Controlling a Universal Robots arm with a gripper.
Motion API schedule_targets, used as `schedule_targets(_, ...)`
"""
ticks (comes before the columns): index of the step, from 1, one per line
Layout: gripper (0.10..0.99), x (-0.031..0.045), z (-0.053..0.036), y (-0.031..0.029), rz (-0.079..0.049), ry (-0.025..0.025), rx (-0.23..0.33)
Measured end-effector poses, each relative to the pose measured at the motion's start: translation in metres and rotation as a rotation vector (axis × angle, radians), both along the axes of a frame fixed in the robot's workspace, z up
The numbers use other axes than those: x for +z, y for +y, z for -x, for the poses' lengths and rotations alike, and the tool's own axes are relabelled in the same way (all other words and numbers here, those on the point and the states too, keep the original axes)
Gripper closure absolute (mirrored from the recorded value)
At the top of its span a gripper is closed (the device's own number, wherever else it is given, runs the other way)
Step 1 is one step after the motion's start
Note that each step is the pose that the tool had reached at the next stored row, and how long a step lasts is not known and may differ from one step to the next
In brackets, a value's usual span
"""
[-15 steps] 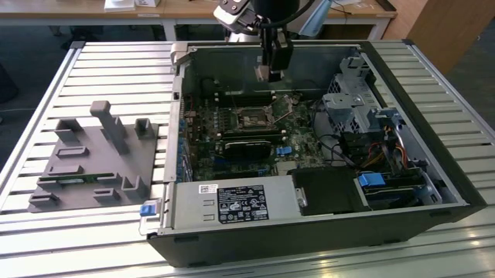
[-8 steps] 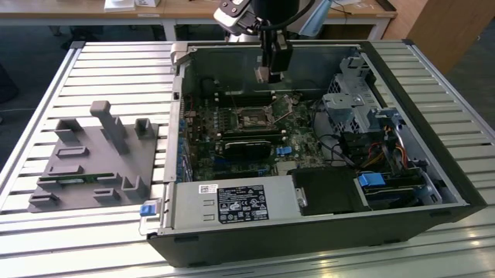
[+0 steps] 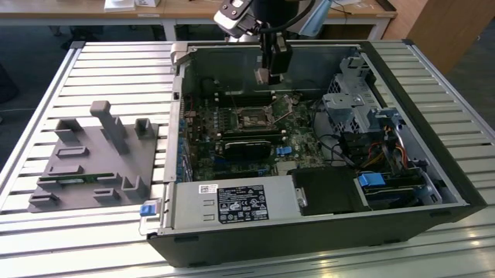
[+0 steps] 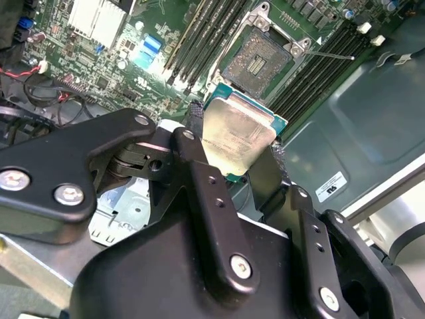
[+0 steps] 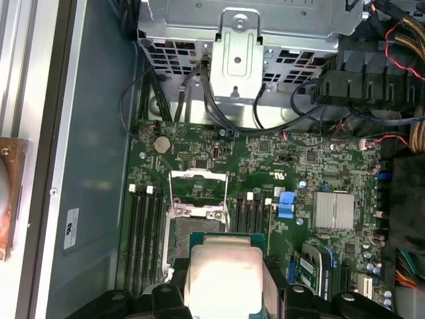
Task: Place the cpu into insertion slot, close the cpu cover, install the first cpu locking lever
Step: 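Place the cpu into insertion slot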
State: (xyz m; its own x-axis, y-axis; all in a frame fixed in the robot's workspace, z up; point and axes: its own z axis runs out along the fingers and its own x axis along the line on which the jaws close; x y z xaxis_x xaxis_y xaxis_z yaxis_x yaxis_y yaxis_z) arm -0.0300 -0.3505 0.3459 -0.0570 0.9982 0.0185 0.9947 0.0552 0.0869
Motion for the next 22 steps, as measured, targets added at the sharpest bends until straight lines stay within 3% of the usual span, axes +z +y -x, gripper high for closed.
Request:
schedule_targets(14, 0.561, -0.0186, 0.0000, 0.0000, 0.000, 0.0000, 0.000)
schedule_targets(22, 0.561, -0.0242, 0.0000, 0.0000, 0.002, 0.0001, 0.000)
